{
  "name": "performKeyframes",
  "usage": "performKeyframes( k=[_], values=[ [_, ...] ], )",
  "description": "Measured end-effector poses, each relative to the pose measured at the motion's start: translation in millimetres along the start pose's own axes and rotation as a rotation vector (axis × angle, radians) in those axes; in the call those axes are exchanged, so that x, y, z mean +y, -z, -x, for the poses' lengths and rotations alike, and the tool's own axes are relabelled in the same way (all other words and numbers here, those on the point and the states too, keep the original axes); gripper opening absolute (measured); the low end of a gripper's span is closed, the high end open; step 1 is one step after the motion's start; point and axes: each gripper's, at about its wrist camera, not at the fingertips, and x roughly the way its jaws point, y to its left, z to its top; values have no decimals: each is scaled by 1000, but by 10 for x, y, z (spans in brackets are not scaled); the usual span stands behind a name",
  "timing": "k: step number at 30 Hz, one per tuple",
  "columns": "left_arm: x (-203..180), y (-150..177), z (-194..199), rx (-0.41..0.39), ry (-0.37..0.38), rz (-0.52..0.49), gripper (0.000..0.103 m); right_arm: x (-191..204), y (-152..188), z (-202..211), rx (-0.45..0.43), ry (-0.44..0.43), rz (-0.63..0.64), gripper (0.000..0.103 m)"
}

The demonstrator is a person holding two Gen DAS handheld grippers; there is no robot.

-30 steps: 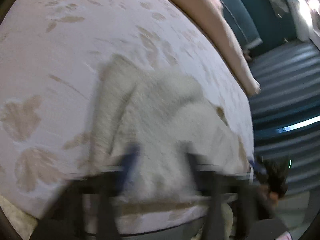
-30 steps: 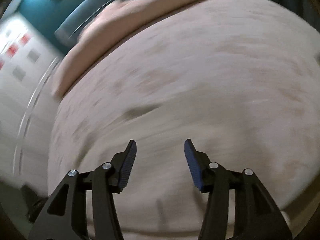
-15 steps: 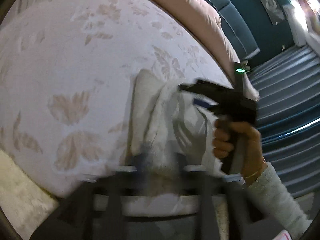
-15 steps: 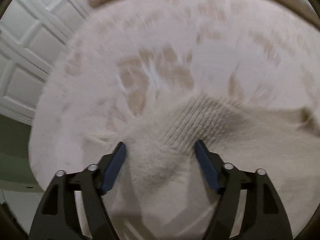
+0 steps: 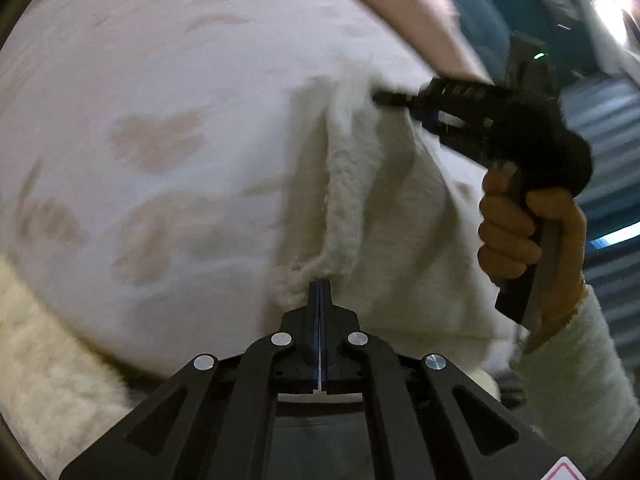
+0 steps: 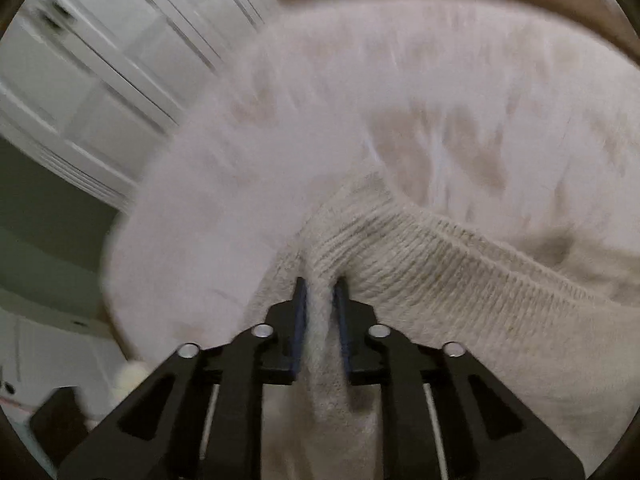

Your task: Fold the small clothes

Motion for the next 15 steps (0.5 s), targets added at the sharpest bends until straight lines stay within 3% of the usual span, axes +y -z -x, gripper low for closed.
performKeyframes(
  k=[1,2,4,6,7,8,10,13,15],
  values=[
    [69,-6,-8,8,-19,29,0,-38,39,-154,29,34,-2,16],
    [81,-21,11,10,-5,46,0,-55,85,-119,-9,21,5,17],
    [-2,-74,173,-32,24,49,2,-110,178,203,-79,-29,-42,31],
    [-144,-125,268,-67,13,1,37,-301,356,741,-216,-45,-78,49],
    [-247,-157,286,-86,-6,-26,62,-430,480,998,-276,-16,-91,53],
    [-318,-173,269,-104,-10,-41,67,-670,644,1277,-333,39,-129,60],
    [-405,-212,126,-75,-6,-82,68,-1139,963,1646,-386,170,-230,64],
    [-507,-237,-189,-29,-76,-92,68,-2095,1610,2088,-376,456,-433,64],
    [-506,-229,-347,-19,-125,-81,68,-2522,1866,2213,-361,526,-521,65]
  ],
)
